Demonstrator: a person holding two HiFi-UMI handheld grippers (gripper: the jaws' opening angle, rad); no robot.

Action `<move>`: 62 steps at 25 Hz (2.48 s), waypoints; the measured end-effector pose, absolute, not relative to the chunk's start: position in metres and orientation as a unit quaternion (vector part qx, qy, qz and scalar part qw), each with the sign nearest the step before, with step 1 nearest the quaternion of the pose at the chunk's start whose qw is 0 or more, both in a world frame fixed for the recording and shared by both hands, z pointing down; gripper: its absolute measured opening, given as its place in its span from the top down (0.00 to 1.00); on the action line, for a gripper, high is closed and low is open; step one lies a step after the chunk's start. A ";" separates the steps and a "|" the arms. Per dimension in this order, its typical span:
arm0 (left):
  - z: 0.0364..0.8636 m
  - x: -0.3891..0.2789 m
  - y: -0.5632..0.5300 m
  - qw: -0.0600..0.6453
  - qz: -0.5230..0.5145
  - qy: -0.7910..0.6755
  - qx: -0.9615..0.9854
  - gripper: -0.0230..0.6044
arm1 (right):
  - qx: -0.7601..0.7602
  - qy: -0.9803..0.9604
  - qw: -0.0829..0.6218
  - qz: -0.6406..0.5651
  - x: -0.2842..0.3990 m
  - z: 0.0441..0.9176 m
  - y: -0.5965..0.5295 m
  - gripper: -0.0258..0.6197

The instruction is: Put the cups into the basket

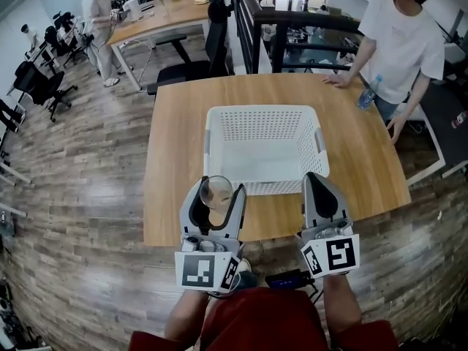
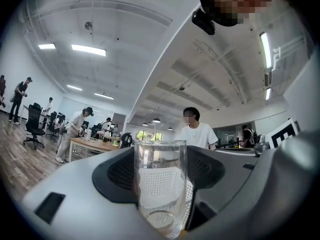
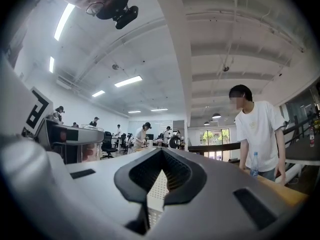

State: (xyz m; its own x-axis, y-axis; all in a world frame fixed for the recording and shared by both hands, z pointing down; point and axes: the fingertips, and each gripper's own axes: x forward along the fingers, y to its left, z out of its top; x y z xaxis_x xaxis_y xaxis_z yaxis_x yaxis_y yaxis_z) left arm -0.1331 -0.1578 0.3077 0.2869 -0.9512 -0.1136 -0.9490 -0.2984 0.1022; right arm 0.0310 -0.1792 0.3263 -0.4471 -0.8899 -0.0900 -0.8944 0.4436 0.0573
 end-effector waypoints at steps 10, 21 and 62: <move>0.301 -0.124 -0.219 0.001 -0.059 -0.576 0.815 0.51 | -0.534 0.844 0.031 0.042 0.037 0.323 -0.220 0.94; 0.314 -0.107 -0.271 0.009 -0.022 -0.586 0.810 0.51 | -0.511 0.858 0.036 0.035 0.054 0.326 -0.258 0.94; 0.416 -0.072 -0.377 0.177 0.174 -0.548 0.799 0.51 | -0.496 0.867 0.027 0.033 0.053 0.330 -0.259 0.94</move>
